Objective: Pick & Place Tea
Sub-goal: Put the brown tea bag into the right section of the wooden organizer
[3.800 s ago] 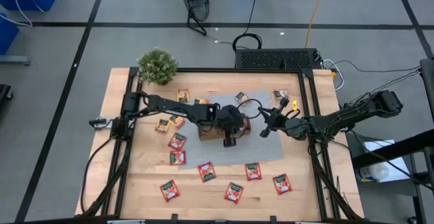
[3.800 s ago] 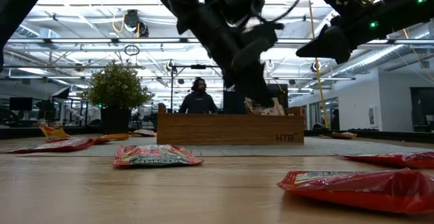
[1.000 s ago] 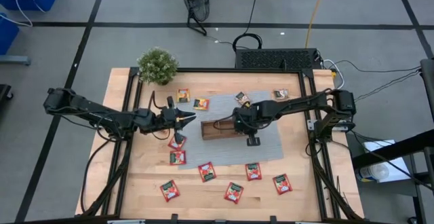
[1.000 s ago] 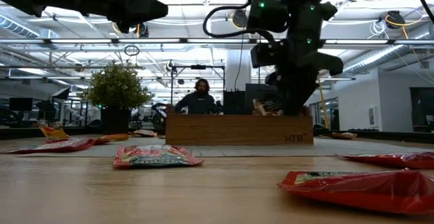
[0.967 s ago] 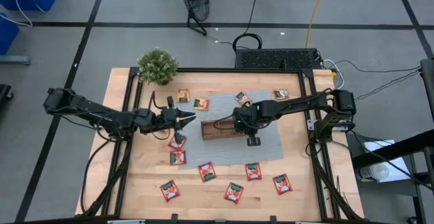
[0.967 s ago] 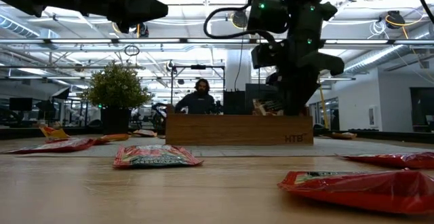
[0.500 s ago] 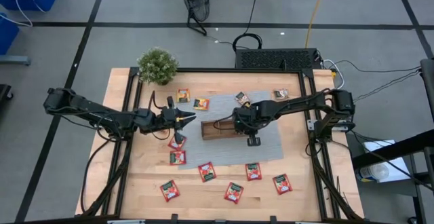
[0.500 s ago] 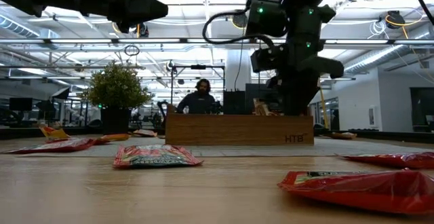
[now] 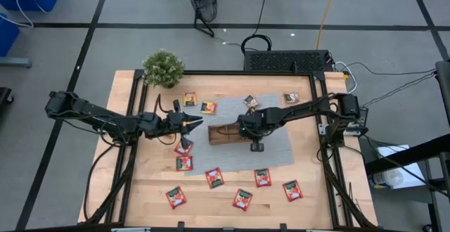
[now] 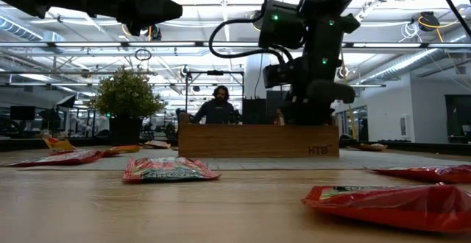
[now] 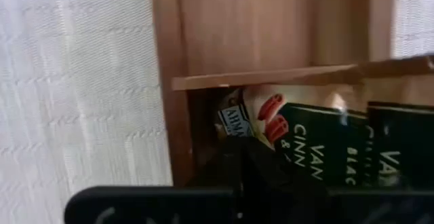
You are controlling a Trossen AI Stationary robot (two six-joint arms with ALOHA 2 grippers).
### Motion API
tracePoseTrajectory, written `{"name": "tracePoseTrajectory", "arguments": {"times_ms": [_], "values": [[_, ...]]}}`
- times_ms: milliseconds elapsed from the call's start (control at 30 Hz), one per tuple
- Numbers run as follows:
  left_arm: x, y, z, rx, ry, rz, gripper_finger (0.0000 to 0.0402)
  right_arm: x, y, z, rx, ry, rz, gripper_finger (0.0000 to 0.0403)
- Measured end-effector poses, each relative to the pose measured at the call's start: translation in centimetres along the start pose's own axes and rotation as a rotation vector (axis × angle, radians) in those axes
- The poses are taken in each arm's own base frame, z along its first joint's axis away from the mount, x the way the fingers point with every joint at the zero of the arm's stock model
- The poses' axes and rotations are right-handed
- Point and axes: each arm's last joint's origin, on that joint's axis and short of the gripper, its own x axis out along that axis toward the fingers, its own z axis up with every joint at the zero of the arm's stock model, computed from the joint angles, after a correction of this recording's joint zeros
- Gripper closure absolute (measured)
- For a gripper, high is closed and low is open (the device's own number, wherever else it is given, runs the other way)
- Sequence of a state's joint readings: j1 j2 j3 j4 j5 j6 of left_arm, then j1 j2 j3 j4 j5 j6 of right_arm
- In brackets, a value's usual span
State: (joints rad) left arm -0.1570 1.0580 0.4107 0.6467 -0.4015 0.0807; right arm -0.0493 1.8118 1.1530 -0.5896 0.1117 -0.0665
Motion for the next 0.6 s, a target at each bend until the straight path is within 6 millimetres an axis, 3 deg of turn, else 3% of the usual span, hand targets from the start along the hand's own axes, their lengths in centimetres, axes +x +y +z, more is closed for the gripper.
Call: {"name": "tracePoseTrajectory", "arguments": {"times_ms": [600], "values": [[0.0,0.0,0.0,0.000,-0.001,0.000,0.0344,-0.6,3.9,0.4,-0.075,-0.060,-0.332,0.0403]]}}
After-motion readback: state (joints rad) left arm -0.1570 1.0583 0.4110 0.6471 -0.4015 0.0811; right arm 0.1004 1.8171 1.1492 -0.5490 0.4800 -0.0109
